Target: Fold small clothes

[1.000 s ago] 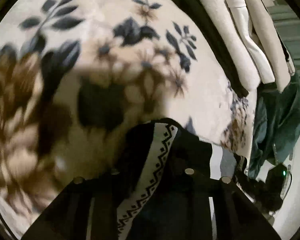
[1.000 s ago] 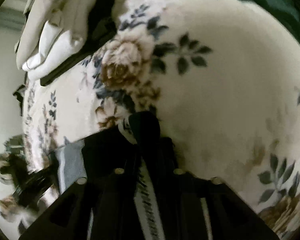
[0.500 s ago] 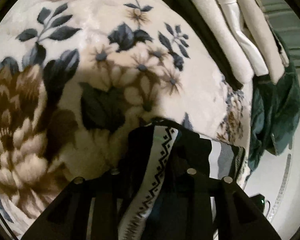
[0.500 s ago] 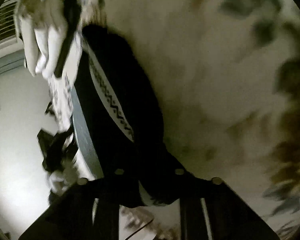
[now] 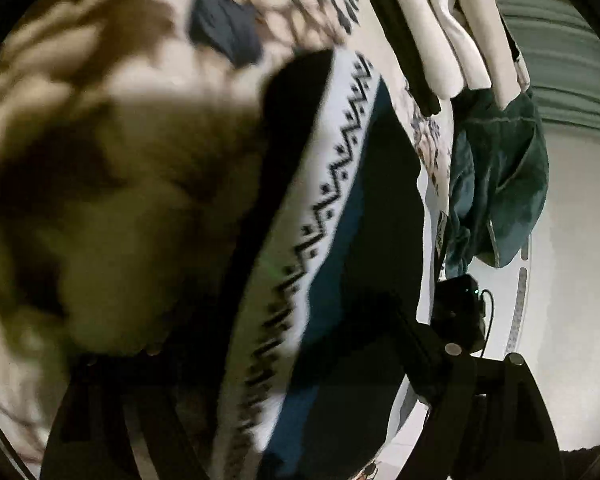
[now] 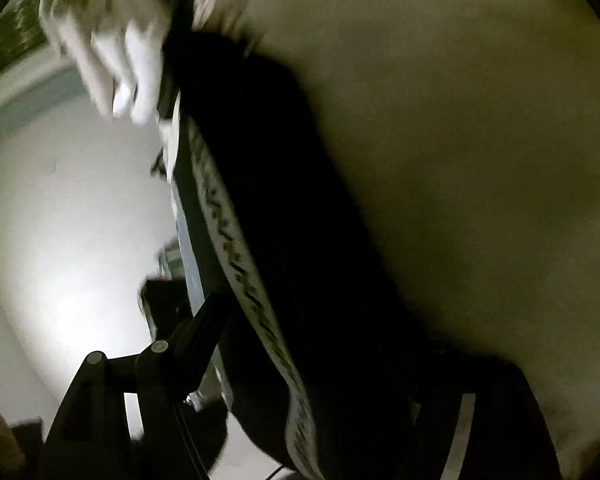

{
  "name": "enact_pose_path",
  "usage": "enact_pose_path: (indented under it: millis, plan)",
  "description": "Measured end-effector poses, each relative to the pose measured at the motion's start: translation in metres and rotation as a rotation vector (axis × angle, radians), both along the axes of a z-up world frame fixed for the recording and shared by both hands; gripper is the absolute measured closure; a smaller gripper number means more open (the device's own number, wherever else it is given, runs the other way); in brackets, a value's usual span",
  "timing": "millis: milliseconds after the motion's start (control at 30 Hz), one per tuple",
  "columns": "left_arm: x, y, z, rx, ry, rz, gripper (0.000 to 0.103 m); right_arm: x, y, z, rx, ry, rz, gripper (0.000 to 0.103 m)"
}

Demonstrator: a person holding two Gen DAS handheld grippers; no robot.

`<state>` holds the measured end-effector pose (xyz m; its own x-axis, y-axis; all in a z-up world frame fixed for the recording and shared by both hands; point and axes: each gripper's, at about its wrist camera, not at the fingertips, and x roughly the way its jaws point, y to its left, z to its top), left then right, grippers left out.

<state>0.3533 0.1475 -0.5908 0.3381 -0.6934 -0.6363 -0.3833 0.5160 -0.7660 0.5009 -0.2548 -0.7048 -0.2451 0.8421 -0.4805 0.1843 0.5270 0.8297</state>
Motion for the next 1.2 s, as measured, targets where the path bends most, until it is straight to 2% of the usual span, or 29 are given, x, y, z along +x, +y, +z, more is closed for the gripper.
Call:
enact_pose_path:
  millis: [133, 167, 200, 233, 267, 300, 400, 567, 733, 833, 1000, 1100, 1200]
  plan:
    - [0.013, -0.012, 0.004, 0.003, -0.032, 0.004, 0.022, 0.000, 0.030, 0.001, 0.001, 0.008, 0.064, 0.020]
    - [0.014, -0.013, 0.007, 0.017, -0.051, 0.010, 0.025, -0.001, 0.035, 0.002, -0.006, 0.000, 0.075, 0.020]
    - [0.014, -0.015, 0.012, 0.024, -0.078, 0.014, 0.059, -0.003, 0.041, 0.005, -0.025, -0.017, 0.083, 0.020]
    - [0.015, -0.016, 0.018, 0.033, -0.096, 0.011, 0.070, -0.006, 0.041, 0.008, -0.027, -0.025, 0.077, 0.029]
    - [0.016, -0.016, 0.022, 0.040, -0.106, 0.015, 0.071, -0.010, 0.041, 0.013, -0.036, -0.044, 0.068, 0.045]
    - [0.016, -0.015, 0.027, 0.048, -0.118, 0.017, 0.076, -0.012, 0.040, 0.014, -0.038, -0.045, 0.056, 0.069]
    - [0.017, -0.013, 0.044, 0.062, -0.133, 0.019, 0.079, -0.025, 0.036, 0.034, -0.062, -0.088, 0.004, 0.073]
    - [0.034, -0.008, 0.089, 0.071, -0.182, -0.026, 0.080, -0.040, 0.034, 0.084, -0.067, -0.145, -0.056, 0.075]
    - [0.080, -0.001, 0.159, 0.097, -0.239, -0.094, 0.079, -0.024, 0.035, 0.166, -0.064, -0.230, -0.109, 0.075]
    - [0.121, 0.013, 0.200, 0.116, -0.278, -0.119, 0.079, 0.009, 0.040, 0.218, -0.068, -0.300, -0.136, 0.075]
    - [0.223, 0.037, 0.260, 0.165, -0.353, -0.130, 0.078, 0.090, 0.063, 0.285, -0.075, -0.414, -0.213, 0.075]
    - [0.292, 0.054, 0.278, 0.215, -0.391, -0.141, 0.078, 0.146, 0.082, 0.300, -0.082, -0.452, -0.259, 0.075]
    - [0.356, 0.069, 0.277, 0.275, -0.401, -0.166, 0.078, 0.196, 0.100, 0.297, -0.098, -0.460, -0.286, 0.075]
